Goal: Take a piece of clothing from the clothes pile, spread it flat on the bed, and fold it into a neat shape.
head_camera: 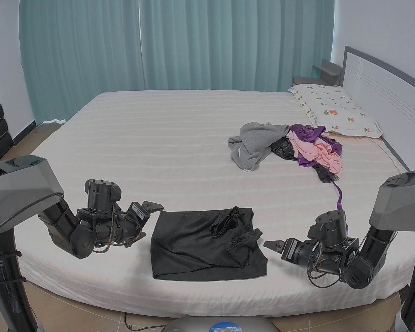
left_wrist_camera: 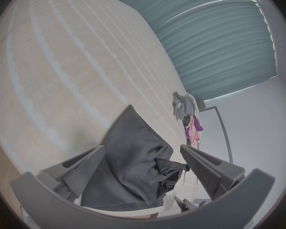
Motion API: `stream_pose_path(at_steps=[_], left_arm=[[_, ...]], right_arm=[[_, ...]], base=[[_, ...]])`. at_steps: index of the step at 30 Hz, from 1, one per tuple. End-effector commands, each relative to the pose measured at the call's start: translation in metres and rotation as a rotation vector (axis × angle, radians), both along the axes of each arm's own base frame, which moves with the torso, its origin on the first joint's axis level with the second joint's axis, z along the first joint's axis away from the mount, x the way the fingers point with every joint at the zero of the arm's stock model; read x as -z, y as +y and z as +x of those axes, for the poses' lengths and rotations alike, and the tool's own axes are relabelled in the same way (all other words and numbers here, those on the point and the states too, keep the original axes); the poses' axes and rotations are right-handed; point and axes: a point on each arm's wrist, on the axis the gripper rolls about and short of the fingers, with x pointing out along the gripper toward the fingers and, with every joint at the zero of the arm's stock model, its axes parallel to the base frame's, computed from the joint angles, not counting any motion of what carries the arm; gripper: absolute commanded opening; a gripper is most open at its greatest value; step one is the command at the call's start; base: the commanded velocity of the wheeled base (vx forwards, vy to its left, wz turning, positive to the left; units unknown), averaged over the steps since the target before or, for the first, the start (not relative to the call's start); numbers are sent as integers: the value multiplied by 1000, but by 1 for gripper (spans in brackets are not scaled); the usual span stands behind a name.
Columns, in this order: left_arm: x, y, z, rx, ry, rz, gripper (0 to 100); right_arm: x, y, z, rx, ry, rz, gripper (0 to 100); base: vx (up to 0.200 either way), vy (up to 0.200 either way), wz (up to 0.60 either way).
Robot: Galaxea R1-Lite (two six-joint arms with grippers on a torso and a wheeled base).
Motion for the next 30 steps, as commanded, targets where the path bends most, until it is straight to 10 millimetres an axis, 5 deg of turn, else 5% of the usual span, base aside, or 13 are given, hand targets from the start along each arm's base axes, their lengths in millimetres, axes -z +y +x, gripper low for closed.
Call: stream_pose_path(at_steps=[1,16,30], left_arm=[[13,1,1,-3,29,5,100],[16,-1,-1,4,36,14,100],[16,-1,-1,4,36,15,100]], right_arm=[[0,15,-7,-60,-17,-43,100],[-6,41,15,-116,29,-190,100],[9,24,22,-30,115,-410,100]], base=[[0,200,0],[0,53,0],[0,0,0]])
